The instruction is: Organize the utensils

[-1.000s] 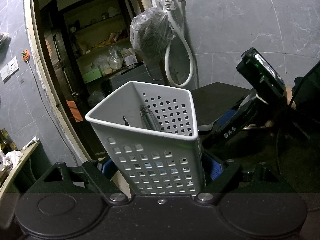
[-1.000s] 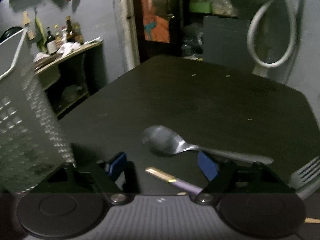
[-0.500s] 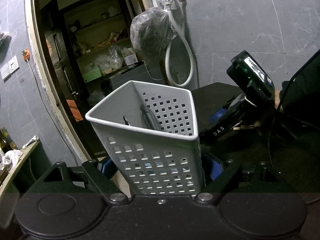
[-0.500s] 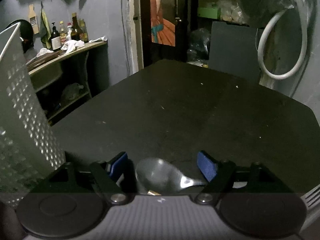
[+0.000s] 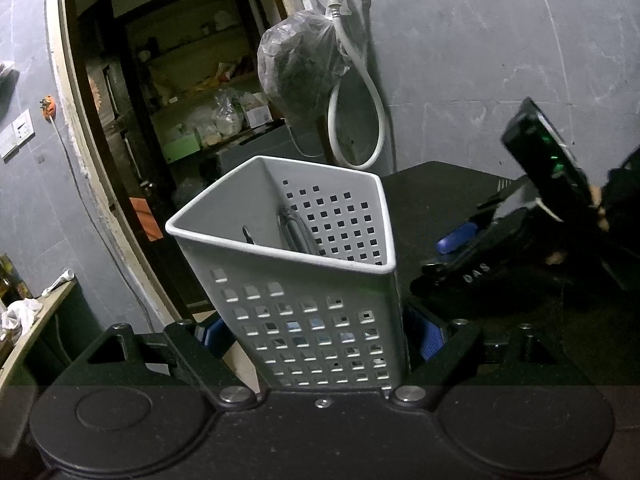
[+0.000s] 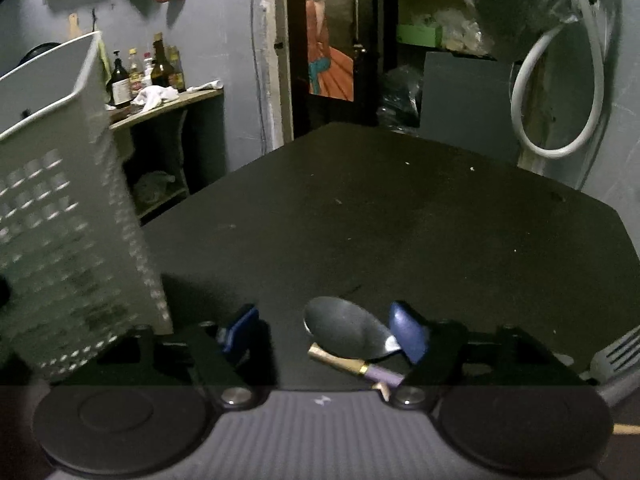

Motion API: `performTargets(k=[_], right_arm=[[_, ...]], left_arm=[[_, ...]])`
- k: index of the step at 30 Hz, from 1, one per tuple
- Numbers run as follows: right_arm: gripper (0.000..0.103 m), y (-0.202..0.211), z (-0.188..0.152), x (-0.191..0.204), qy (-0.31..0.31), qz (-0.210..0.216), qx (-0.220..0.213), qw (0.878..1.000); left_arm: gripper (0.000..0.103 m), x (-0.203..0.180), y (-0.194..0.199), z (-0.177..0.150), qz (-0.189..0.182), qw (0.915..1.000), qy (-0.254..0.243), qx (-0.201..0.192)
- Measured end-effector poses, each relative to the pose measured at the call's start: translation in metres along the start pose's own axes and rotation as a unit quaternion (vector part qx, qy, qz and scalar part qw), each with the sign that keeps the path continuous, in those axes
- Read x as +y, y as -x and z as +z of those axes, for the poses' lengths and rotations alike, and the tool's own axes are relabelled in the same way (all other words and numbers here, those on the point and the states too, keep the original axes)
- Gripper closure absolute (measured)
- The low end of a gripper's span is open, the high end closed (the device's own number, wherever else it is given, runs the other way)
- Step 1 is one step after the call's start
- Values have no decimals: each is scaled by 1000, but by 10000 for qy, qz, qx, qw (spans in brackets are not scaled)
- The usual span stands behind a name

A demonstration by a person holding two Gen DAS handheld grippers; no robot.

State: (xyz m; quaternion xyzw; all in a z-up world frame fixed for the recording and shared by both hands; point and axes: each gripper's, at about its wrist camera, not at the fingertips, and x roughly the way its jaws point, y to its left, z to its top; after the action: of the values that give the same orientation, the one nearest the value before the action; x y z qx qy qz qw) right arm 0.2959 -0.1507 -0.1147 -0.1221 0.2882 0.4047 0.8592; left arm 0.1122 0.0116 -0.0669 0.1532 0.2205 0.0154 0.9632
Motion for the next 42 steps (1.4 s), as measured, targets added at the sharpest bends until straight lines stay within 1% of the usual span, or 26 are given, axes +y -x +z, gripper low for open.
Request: performTargets(k=[4,6,10,13,15,16,18,23,31,35,38,40,42], right_arm=[[30,10,-7,5,39,-78,-1,10000],[28,12,-7,3,7,-213,0,9998],[30,13,-8,-5,-100,-199,26,9997],[36,13,-7,-11,-115,-175,24,9998],[44,14,-7,-15,-134,-153,17,9998],[46,14,-7,-18,-135,-139,17,9998],[52,15,-6,-22,-119,-87,29,9999],[55,15,-2,-29,-37,85,130,9999],[60,7,16,-43,41,582,486,9971],[76,3,26,-47,174,602,566,9964],[82,0,31,-50,190,583,584,9964],[86,0,33,-53,110,552,563,9968],[92,1,35,-60,-38,502,500,9975]], left_arm=[[15,1,-2,0,-22,10000,-18,6],[15,1,-2,0,-31,10000,-30,5],[15,1,-3,0,-33,10000,-39,9],[15,1,-3,0,-33,10000,-39,6],[15,1,-3,0,-30,10000,-44,7],[15,1,-3,0,-27,10000,-44,8],[15,1,-3,0,-29,10000,-38,11],[15,1,-3,-1,-7,10000,-42,17],[15,-2,-3,0,49,10000,-32,38],[15,-3,-4,1,68,10000,-21,42],[15,-4,-4,1,75,10000,-18,44],[15,-4,-4,1,74,10000,-19,45],[15,-4,-4,1,74,10000,-19,44]])
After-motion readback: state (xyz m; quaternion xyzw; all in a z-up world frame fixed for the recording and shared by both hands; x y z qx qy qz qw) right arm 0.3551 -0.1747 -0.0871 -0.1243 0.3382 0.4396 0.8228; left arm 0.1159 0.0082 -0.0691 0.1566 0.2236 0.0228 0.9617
